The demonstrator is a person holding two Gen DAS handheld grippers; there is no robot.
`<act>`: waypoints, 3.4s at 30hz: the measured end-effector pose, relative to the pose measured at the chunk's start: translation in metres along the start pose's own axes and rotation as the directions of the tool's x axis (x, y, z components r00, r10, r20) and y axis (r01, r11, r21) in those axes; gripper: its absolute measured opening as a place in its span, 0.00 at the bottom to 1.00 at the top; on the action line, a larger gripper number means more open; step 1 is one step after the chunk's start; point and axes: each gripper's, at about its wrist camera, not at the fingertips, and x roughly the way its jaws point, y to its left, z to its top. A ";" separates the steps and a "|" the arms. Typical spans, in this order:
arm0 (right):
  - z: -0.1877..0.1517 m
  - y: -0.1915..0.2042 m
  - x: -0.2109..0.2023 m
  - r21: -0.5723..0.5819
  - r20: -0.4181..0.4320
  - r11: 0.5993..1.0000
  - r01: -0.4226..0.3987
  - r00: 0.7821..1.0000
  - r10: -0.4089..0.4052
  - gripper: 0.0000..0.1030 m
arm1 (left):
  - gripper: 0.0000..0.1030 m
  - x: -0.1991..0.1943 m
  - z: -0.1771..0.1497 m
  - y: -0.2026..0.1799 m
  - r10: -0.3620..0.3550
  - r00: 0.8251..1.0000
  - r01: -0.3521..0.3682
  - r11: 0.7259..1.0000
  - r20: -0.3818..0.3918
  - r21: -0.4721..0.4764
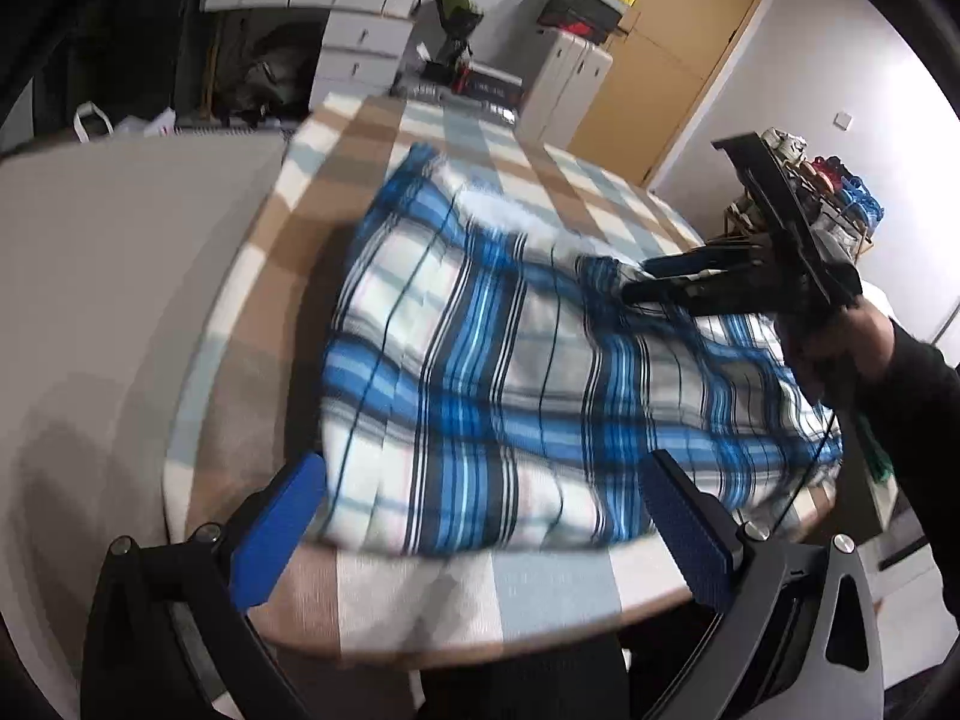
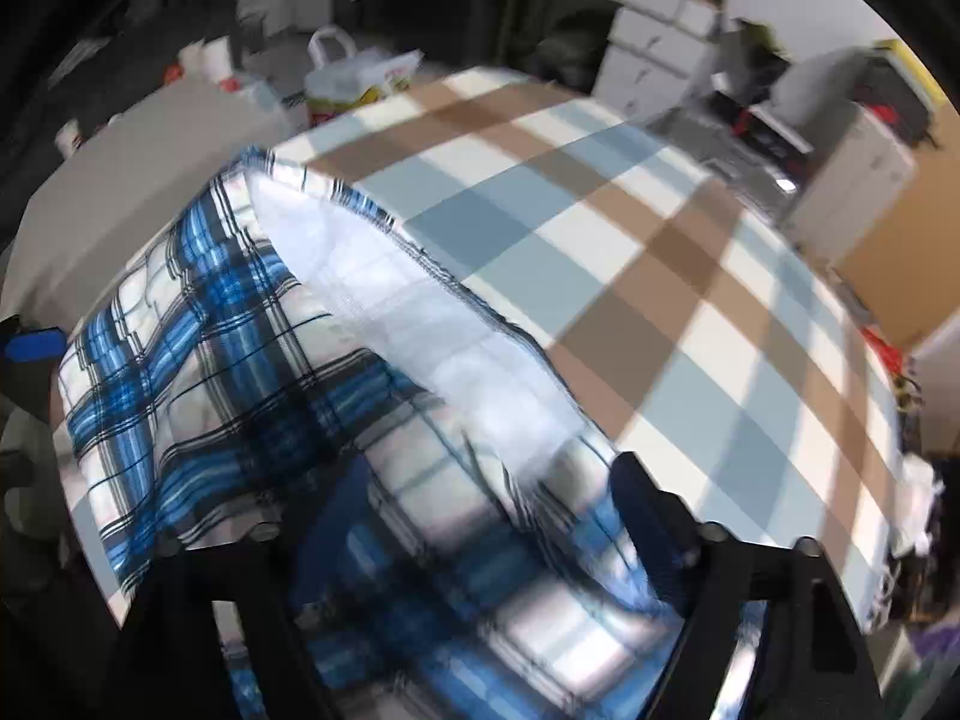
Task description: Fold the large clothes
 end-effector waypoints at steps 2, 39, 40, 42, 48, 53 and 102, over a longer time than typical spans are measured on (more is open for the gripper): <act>-0.004 0.005 0.003 -0.009 -0.030 0.999 -0.052 0.998 0.051 0.04 | 0.99 0.001 -0.004 0.002 0.002 1.000 -0.002 1.000 -0.014 -0.004; 0.091 0.071 0.026 -0.216 -0.033 0.969 -0.122 0.993 0.117 0.71 | 0.99 -0.009 -0.012 -0.007 -0.005 1.000 0.005 1.000 -0.031 0.001; 0.092 0.075 0.033 -0.225 -0.050 0.968 -0.108 0.994 0.100 0.71 | 0.99 -0.009 -0.012 -0.006 -0.002 0.999 0.002 1.000 -0.032 0.002; 0.090 0.078 0.040 -0.216 -0.073 0.971 -0.106 0.993 0.092 0.66 | 0.99 -0.009 -0.013 -0.005 -0.009 0.999 0.009 1.000 -0.040 -0.005; 0.080 0.077 0.022 -0.176 -0.028 0.979 -0.107 0.994 0.104 0.02 | 0.99 -0.006 -0.013 -0.004 -0.026 0.998 0.025 1.000 -0.058 -0.011; 0.084 0.080 -0.009 -0.162 0.129 0.987 -0.013 0.991 0.034 0.01 | 0.99 -0.009 -0.007 -0.005 -0.015 0.999 0.014 1.000 -0.037 -0.024; -0.239 -0.139 -0.072 0.611 -0.025 0.752 0.248 0.955 -0.295 0.72 | 0.11 0.135 0.149 -0.001 0.255 0.868 -0.162 0.956 -0.425 0.244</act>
